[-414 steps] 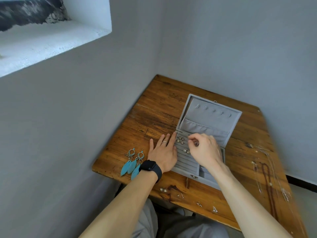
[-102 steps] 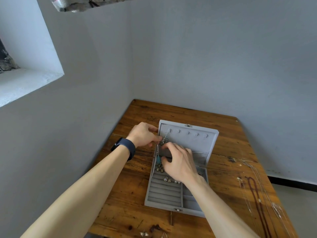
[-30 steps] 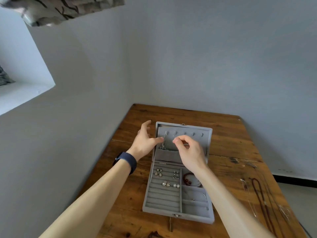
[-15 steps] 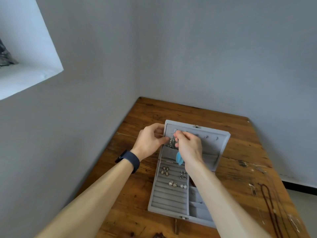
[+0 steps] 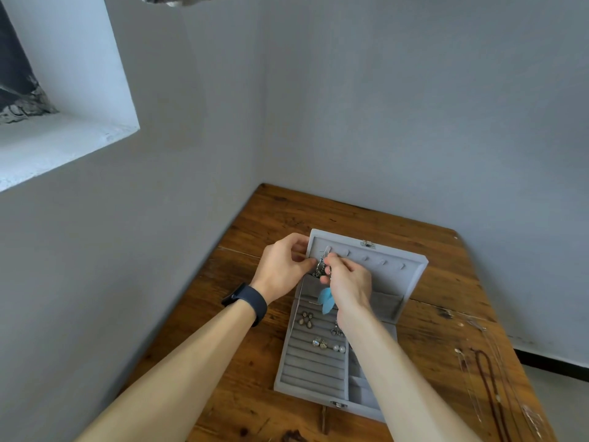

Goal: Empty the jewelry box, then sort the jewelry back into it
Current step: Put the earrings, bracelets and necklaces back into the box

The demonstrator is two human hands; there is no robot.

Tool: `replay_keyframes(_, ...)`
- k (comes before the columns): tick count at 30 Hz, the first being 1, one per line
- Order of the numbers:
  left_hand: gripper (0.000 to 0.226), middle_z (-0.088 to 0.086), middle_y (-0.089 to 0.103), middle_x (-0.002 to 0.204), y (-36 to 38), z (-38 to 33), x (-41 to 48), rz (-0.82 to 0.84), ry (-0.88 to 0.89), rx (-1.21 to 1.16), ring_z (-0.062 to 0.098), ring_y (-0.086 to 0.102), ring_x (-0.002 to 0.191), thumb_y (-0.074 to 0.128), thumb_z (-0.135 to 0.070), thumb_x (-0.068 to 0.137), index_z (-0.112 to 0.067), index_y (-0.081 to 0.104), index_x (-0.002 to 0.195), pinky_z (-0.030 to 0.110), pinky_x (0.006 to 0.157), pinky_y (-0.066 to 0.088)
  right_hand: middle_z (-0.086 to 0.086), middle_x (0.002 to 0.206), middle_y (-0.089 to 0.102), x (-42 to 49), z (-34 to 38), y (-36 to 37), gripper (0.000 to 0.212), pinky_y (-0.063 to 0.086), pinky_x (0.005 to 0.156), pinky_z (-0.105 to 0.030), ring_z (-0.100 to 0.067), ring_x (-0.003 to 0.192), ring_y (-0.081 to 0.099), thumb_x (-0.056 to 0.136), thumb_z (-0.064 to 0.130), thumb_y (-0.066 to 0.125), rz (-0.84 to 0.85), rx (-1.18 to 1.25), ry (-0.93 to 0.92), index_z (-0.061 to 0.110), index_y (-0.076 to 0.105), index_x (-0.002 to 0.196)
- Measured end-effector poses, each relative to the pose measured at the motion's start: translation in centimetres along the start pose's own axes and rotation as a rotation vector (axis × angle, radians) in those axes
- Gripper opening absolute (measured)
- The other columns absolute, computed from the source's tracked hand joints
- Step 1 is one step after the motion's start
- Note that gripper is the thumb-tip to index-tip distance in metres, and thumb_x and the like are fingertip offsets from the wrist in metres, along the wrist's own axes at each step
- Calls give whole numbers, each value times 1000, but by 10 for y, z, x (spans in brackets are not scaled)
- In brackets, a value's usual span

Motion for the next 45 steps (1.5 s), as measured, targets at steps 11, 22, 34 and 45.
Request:
replay_keyframes(11, 31, -14, 65, 100, 3, -1, -4, -38, 7, -23, -7, 60, 89, 73, -17, 89, -21, 64, 118, 2, 70, 46, 0, 92, 72, -3, -7, -29, 14, 48, 61, -27, -7, 58, 59, 98, 33, 59, 300, -133, -112, 22, 65, 104)
replay_keyframes(22, 27, -14, 66, 95, 2, 0, -4, -35, -10, -43, -5, 62, 86, 75, -16, 87, -20, 65, 112, 3, 68, 46, 6, 91, 69, 4, 5, -68, 6, 51, 68, -25, -12, 80, 63, 93, 14, 68, 17, -674, -1006, 14, 66, 98)
replay_keyframes(34, 29, -15, 66, 97, 0, 0, -1, -12, -4, -17, -3, 63, 89, 76, -20, 87, -20, 65, 114, 3, 67, 46, 11, 86, 69, 12, -9, -49, 9, 54, 54, -31, -17, 69, 67, 89, 35, 72, -6, -825, -994, 30, 75, 96)
replay_keyframes(45, 32, -13, 66, 101, 0, 2, -1, -1, -15, -15, -3, 63, 90, 75, -19, 87, -20, 65, 118, 3, 66, 47, 9, 112, 69, -3, -9, -36, 32, 52, 83, -32, -19, 99, 66, 92, 31, 56, 226, -984, -836, 28, 68, 121)
Point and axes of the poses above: each hand's wrist, its own x-axis towards the middle knuckle, its own y-axis out of the palm, z = x × y, the point moved 4 cm from there along x, towards the middle knuckle
